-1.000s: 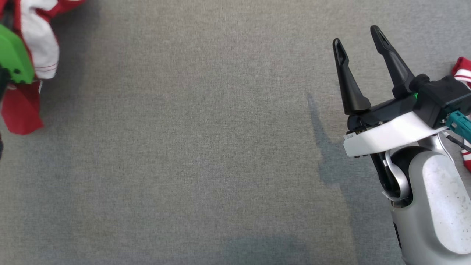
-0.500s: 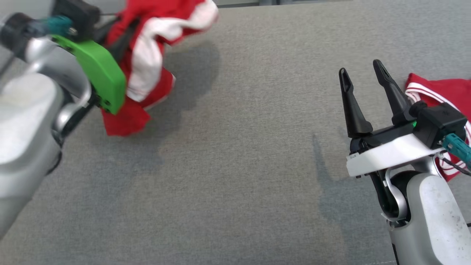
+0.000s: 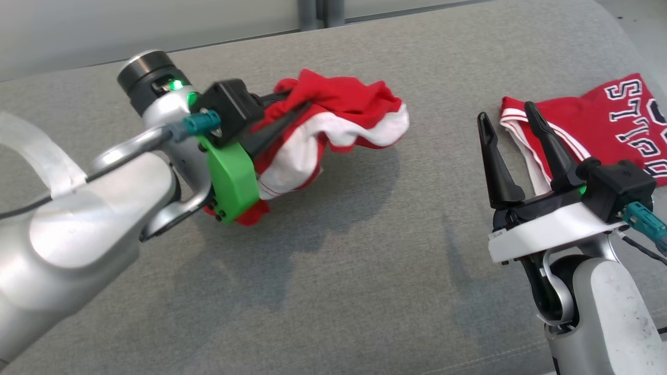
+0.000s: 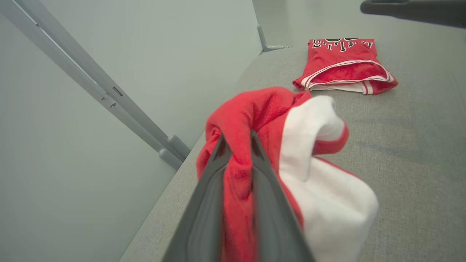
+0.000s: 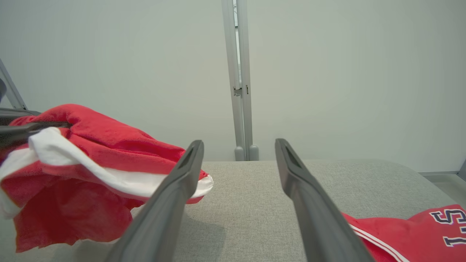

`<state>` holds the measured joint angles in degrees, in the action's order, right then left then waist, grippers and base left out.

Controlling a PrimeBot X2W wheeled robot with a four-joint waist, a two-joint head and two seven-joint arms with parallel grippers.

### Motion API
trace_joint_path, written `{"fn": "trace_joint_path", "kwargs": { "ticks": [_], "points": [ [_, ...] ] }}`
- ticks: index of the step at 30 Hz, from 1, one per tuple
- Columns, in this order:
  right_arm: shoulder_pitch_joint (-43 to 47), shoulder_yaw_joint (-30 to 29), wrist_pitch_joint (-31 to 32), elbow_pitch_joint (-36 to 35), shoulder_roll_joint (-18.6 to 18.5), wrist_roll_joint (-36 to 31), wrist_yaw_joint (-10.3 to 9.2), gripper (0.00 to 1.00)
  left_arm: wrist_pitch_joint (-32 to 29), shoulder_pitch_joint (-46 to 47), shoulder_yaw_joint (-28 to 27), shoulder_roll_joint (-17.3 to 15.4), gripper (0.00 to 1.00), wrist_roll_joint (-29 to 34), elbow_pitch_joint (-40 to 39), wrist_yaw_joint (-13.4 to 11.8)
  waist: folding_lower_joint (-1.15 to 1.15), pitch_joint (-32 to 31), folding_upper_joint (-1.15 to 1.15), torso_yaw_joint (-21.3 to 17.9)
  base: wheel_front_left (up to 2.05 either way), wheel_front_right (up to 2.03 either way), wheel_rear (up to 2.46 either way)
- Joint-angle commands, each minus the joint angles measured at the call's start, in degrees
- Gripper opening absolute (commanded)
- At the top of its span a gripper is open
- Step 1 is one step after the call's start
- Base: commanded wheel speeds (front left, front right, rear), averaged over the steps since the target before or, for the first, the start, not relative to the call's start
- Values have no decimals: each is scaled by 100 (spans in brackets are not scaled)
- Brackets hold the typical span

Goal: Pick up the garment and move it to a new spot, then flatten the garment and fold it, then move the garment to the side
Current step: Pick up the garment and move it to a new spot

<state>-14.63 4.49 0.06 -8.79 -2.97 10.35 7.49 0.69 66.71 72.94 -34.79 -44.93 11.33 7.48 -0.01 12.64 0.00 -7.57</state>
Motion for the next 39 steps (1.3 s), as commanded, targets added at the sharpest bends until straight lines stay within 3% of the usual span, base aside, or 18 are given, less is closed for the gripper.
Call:
{"fn": "trace_joint_path", "kwargs": {
  "ticks": [1, 8, 17, 19, 20, 25, 39],
  "points": [
    [64, 10, -31, 4, -1, 47, 0, 100, -19, -42, 38, -33, 0, 210, -248, -8, 1, -21, 0, -257, 0, 0, 0],
    [133, 69, -109, 78, 4, 146, 0, 100, -759, -1017, 32, -212, 0, 830, -1164, -11, 1, 50, 0, -441, 0, 0, 0],
    [181, 83, -139, 150, 3, 168, 0, 100, -441, -1573, 34, -112, 0, 745, -797, -11, 1, -47, 0, -397, 0, 0, 0],
    [214, 93, -130, 154, 4, 177, 0, 100, -332, -1676, 34, -56, 83, 679, -575, -11, 1, -91, 0, -363, 0, 0, 0],
    [237, 97, -125, 157, 3, 183, 0, 100, -309, -1710, 34, -30, 100, 647, -467, -11, 1, -113, 0, -345, 0, 0, 0],
    [280, 70, -92, 170, 2, 177, 0, 100, -169, -1683, 34, 78, 100, 332, -126, -11, 1, -248, 0, -229, 0, 0, 0],
    [533, -58, -19, 128, 2, 192, 0, 100, 689, -1291, -18, 146, 100, -1406, 819, -10, 1, -745, 0, 156, 0, 0, 0]
  ]
}}
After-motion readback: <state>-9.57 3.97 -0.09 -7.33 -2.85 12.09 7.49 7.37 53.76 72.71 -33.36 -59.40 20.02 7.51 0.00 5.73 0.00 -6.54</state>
